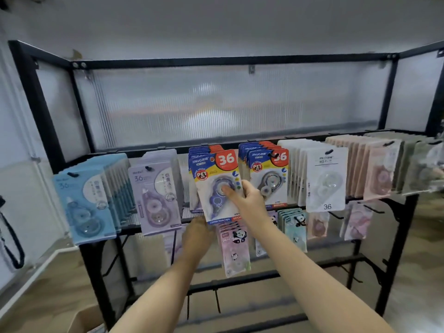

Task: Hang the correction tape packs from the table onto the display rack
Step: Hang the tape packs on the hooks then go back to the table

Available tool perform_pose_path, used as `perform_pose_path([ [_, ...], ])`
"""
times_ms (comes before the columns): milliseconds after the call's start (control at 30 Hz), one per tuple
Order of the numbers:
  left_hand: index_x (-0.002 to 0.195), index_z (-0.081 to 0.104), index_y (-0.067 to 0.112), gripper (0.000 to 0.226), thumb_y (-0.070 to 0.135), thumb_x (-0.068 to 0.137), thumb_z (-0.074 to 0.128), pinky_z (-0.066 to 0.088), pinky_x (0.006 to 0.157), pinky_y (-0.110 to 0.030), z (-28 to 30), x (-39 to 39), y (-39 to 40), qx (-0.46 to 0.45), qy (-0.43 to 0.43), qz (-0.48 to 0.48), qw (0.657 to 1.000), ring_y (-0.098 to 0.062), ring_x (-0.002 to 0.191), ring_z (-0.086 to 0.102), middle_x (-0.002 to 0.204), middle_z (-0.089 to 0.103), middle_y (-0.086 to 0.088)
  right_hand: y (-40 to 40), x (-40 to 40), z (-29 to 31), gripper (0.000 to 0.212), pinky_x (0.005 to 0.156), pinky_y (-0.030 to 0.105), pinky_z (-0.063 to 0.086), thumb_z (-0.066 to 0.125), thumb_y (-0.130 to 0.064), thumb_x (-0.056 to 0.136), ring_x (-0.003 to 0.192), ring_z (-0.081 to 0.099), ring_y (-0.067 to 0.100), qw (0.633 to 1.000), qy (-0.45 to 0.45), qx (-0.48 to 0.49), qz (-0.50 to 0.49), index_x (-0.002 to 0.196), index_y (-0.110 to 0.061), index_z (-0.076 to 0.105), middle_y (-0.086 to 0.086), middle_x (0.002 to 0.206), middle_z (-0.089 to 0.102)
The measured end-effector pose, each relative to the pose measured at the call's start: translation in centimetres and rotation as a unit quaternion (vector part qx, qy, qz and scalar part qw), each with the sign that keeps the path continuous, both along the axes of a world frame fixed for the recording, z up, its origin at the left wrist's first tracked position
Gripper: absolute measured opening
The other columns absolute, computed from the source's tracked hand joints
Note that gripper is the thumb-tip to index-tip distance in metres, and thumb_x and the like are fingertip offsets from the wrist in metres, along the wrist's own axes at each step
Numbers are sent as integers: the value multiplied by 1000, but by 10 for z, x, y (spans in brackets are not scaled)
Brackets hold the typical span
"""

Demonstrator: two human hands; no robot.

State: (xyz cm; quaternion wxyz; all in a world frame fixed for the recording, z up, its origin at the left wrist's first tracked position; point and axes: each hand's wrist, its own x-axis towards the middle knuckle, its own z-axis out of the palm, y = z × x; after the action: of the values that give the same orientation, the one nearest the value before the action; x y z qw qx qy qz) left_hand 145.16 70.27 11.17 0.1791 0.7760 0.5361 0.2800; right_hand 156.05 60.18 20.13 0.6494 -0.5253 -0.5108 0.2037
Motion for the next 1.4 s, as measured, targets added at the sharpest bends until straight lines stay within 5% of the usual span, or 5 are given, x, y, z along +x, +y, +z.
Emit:
perform_pose_path([
  [300,133,44,9,43,34,98,44,36,101,-39,-5,-20,-47,107,363,-17,926,-28,126,41,135,47,-11,11,1,-6,31,80,37,48,60,-49,87,89,59,20,996,-53,-76,-11,98,-20,54,0,93,63],
  [667,137,40,8,45,27,97,44,34,101,-40,3,-71,-103,81,375,27,923,-31,129,38,140,44,-12,51,-3,-5,58,81,39,44,43,-61,91,101,60,35,968,-97,-225,-56,95,-5,58,18,98,59],
  [900,126,50,9,35,25,96,44,36,93,-38,2,-151,-125,56,400,73,912,-30,121,42,129,49,-12,9,-51,-76,36,83,35,44,48,-28,97,108,58,36,925,-184,-333,-23,120,-1,57,19,120,61],
  [1167,130,46,9,42,33,96,47,37,97,-41,11,-325,-183,5,430,159,889,-31,124,42,134,46,-14,-35,-226,-62,23,77,34,45,47,-21,97,101,57,32,886,-419,-179,87,111,-5,54,14,109,61],
  [1400,132,46,9,44,37,97,46,40,97,-42,13,-544,-293,-105,385,290,870,-33,121,47,133,47,-16,-111,-490,-84,39,99,37,41,50,-22,96,124,43,28,764,-588,-61,259,131,-7,43,11,133,48],
])
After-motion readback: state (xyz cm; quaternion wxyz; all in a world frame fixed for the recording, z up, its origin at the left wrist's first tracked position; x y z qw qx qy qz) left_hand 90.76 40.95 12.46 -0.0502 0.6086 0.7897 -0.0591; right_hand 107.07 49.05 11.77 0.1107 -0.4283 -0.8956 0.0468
